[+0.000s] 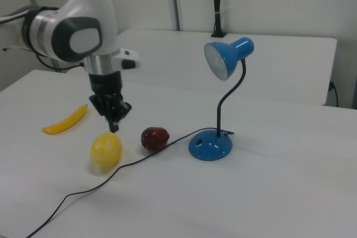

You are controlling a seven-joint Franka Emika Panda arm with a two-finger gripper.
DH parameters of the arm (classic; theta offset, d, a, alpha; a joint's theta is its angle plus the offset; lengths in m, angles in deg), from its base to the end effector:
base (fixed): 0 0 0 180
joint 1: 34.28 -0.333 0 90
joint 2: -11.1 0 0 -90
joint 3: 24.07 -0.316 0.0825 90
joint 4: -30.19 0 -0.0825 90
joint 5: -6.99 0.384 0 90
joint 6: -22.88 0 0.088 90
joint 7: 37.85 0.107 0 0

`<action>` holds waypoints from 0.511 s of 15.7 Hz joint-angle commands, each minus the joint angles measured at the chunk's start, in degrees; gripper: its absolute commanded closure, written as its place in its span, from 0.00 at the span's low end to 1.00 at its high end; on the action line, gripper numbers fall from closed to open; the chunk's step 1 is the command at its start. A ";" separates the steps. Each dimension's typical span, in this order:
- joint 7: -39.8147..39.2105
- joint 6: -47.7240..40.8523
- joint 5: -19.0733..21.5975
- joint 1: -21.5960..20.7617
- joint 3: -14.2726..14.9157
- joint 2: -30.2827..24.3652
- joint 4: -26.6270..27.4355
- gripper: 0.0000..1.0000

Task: Turn on desk lamp
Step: 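Move the gripper over toward the blue lamp base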

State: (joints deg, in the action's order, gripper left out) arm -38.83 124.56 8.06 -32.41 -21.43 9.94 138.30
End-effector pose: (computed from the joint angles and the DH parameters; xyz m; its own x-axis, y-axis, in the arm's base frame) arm 0.5437 -0.0414 0.5029 0.9937 -0.0649 -0.0916 -0.0671 -0.9975 -0.0204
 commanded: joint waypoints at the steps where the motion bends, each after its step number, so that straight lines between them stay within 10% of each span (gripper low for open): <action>1: 0.71 5.09 -0.72 2.78 0.17 4.41 -2.37 1.00; 8: 5.10 20.89 -0.81 8.32 0.17 13.46 -4.31 1.00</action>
State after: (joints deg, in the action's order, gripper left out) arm -37.28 138.95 8.06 -25.68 -21.23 19.34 135.50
